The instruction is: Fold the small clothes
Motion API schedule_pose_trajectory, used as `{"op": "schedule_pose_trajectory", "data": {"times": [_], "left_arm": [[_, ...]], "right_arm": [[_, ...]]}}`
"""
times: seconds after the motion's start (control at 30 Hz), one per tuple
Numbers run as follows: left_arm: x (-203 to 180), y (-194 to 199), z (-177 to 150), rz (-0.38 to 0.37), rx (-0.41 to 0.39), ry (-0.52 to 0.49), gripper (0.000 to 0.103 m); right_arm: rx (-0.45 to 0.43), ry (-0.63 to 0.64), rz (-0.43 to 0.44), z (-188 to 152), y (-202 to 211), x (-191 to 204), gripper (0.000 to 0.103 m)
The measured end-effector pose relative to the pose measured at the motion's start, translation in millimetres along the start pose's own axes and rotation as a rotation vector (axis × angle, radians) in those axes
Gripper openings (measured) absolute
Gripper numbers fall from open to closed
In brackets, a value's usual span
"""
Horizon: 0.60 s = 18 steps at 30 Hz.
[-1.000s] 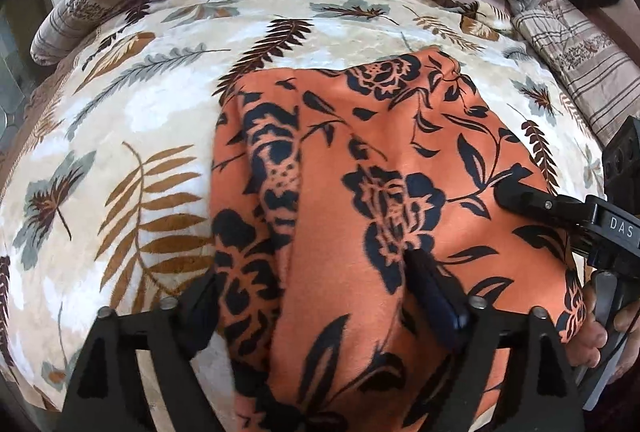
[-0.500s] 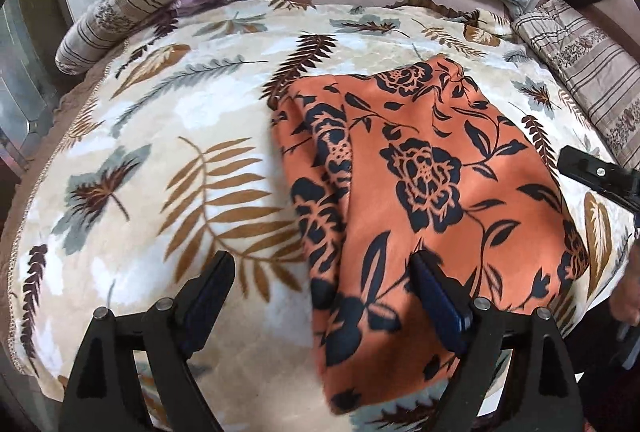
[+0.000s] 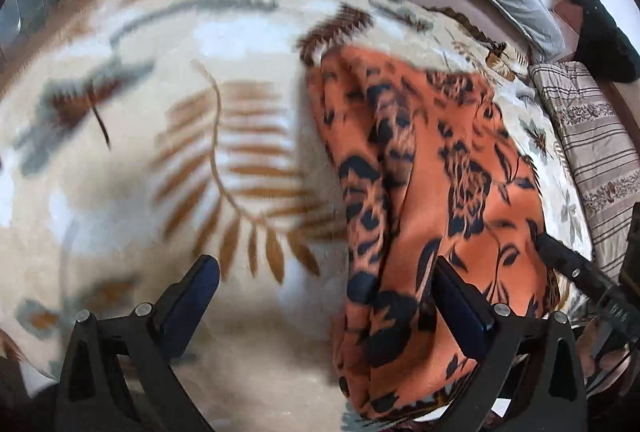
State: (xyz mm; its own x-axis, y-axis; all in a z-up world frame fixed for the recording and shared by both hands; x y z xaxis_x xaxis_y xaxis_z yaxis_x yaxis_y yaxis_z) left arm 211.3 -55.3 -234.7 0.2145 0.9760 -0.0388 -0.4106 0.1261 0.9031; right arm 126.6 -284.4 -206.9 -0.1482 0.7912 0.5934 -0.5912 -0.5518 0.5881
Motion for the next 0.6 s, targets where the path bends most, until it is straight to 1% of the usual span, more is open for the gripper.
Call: {"op": "schedule_pose_trajectory", "data": {"times": [0.1, 0.17, 0.23, 0.27, 0.3, 0.33, 0.37, 0.4, 0.5, 0.57, 0.6], "left_arm": [[-7.6, 15.3, 26.1, 0.052, -0.073, -0.032, 0.103], [-12.2, 17.2, 49.7, 0.118, -0.105, -0.045, 0.103], [-12.3, 9.7, 66.4, 0.184, -0.105, -0.061, 0.103], [-15.3, 3.8, 71.4, 0.209, -0.099, -0.072, 0.103], [-18.3, -6.7, 73.2, 0.251, -0.079, -0.099, 0.103], [-19.5, -18.4, 71.1, 0.301, -0.048, -0.125, 0.103], [-18.2, -22.8, 68.0, 0.321, -0.035, -0.132, 0.103], [-17.0, -23.5, 64.9, 0.332, -0.039, -0.124, 0.103], [-15.9, -0.6, 56.7, 0.326, -0.103, -0.11, 0.103], [-18.4, 24.1, 48.2, 0.367, -0.172, -0.121, 0.103], [-21.8, 34.5, 45.8, 0.375, -0.201, -0.132, 0.103]], "right_arm": [[-0.074, -0.002, 0.011, 26.5, 6.4, 3.0, 0.038], [-0.109, -0.008, -0.006, 41.2, 6.2, -1.7, 0.038], [-0.111, -0.047, -0.035, 52.3, -5.7, -16.7, 0.038], [-0.077, -0.087, -0.051, 52.2, -18.3, -28.7, 0.038], [-0.035, -0.116, -0.063, 50.4, -30.5, -37.6, 0.039], [-0.017, -0.124, -0.078, 49.0, -37.7, -42.7, 0.039], [-0.02, -0.115, -0.088, 49.8, -40.3, -43.7, 0.039], [-0.024, -0.091, -0.101, 51.7, -38.5, -38.9, 0.039], [-0.034, -0.032, -0.138, 49.6, -26.2, -26.8, 0.039], [-0.058, -0.013, -0.174, 44.0, -12.2, -19.2, 0.039], [-0.082, -0.006, -0.197, 41.5, -0.7, -13.7, 0.039]]}}
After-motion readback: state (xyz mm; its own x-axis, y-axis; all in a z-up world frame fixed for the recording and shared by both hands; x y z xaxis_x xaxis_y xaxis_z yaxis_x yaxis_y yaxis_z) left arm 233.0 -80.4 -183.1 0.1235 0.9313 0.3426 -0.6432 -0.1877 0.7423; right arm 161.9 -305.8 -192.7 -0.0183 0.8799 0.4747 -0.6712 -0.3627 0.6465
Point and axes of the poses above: each gripper's, at about its wrist camera, not at the fingertips, and y roughly against the way its jaws point, x to its left, z to its top, the point moved 7 cm from there along -y, roughly the way its jaws point, and after that the axes turned 13 degrees about z, right-handed, at the moved point
